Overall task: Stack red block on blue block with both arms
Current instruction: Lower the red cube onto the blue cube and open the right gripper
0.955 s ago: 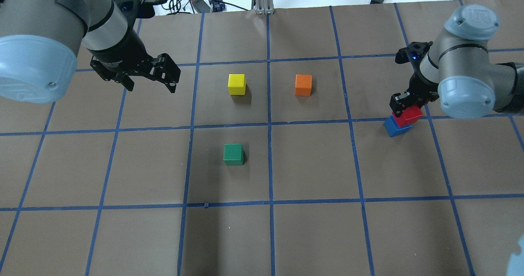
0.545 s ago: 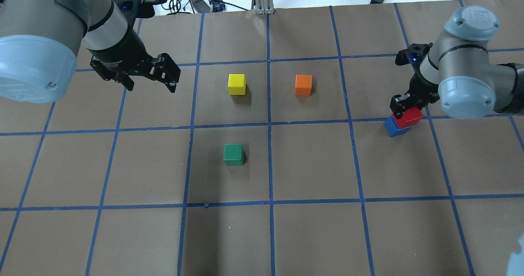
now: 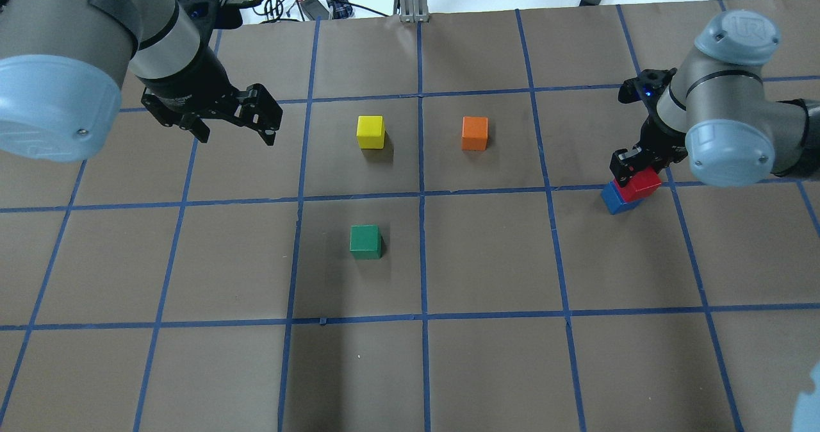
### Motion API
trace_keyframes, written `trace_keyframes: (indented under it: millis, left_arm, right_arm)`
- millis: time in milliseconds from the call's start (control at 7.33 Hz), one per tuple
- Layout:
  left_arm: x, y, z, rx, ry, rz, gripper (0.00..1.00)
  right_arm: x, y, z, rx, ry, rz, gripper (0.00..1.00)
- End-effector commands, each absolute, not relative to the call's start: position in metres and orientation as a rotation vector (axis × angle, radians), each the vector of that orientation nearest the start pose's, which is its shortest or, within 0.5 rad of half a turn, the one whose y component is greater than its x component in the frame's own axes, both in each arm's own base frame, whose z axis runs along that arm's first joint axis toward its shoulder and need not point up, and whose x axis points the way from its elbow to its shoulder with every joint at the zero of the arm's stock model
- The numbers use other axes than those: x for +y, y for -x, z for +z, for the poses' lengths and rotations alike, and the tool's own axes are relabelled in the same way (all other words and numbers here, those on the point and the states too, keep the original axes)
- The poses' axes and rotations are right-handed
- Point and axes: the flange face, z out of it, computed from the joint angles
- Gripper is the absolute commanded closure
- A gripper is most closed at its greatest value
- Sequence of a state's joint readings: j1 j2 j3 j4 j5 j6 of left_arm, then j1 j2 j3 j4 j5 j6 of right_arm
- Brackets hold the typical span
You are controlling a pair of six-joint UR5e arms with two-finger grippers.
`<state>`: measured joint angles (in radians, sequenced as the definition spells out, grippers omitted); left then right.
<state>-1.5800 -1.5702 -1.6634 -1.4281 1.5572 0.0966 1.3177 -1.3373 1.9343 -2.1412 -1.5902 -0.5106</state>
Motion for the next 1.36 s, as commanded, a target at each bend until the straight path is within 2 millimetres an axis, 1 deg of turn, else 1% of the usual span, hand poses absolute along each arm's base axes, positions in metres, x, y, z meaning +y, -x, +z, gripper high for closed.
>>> trace_keyframes:
  millis: [0, 136, 273, 409, 545, 682, 818, 955, 1091, 1227]
  left_arm:
    - [-0.494, 0.139, 0.457, 3.146, -0.167, -0.081, 0.00]
    - [-0.494, 0.139, 0.457, 3.149, -0.167, -0.081, 0.00]
    - [-0.492, 0.140, 0.456, 3.149, -0.170, -0.076, 0.00]
    - [-0.494, 0.140, 0.457, 3.154, -0.168, -0.079, 0.00]
    - [-0.495, 0.140, 0.457, 3.155, -0.168, -0.086, 0.00]
    - [-0.494, 0.140, 0.458, 3.152, -0.168, -0.086, 0.00]
    - [-0.494, 0.139, 0.456, 3.149, -0.167, -0.081, 0.00]
    - [-0.494, 0.139, 0.456, 3.148, -0.167, -0.078, 0.00]
    - [-0.492, 0.139, 0.458, 3.148, -0.167, -0.078, 0.00]
    - [-0.490, 0.139, 0.456, 3.147, -0.167, -0.069, 0.00]
  right_arm:
    - [-0.535, 0.003, 0.251, 3.121, 0.402, 0.056, 0.32]
    - [-0.531, 0.002, 0.247, 3.120, 0.402, 0.065, 0.24]
    - [-0.529, 0.001, 0.244, 3.120, 0.400, 0.068, 0.23]
    - [-0.532, 0.002, 0.249, 3.126, 0.396, 0.053, 0.20]
    - [-0.533, 0.002, 0.255, 3.128, 0.389, 0.043, 0.11]
    - [-0.536, 0.003, 0.267, 3.123, 0.386, 0.055, 0.04]
    - [-0.545, 0.004, 0.301, 3.129, 0.386, 0.041, 0.00]
    - [-0.554, 0.006, 0.331, 3.112, 0.382, 0.100, 0.00]
    - [-0.563, 0.006, 0.370, 3.107, 0.382, 0.123, 0.00]
    - [-0.559, 0.000, 0.417, 3.096, 0.369, 0.149, 0.00]
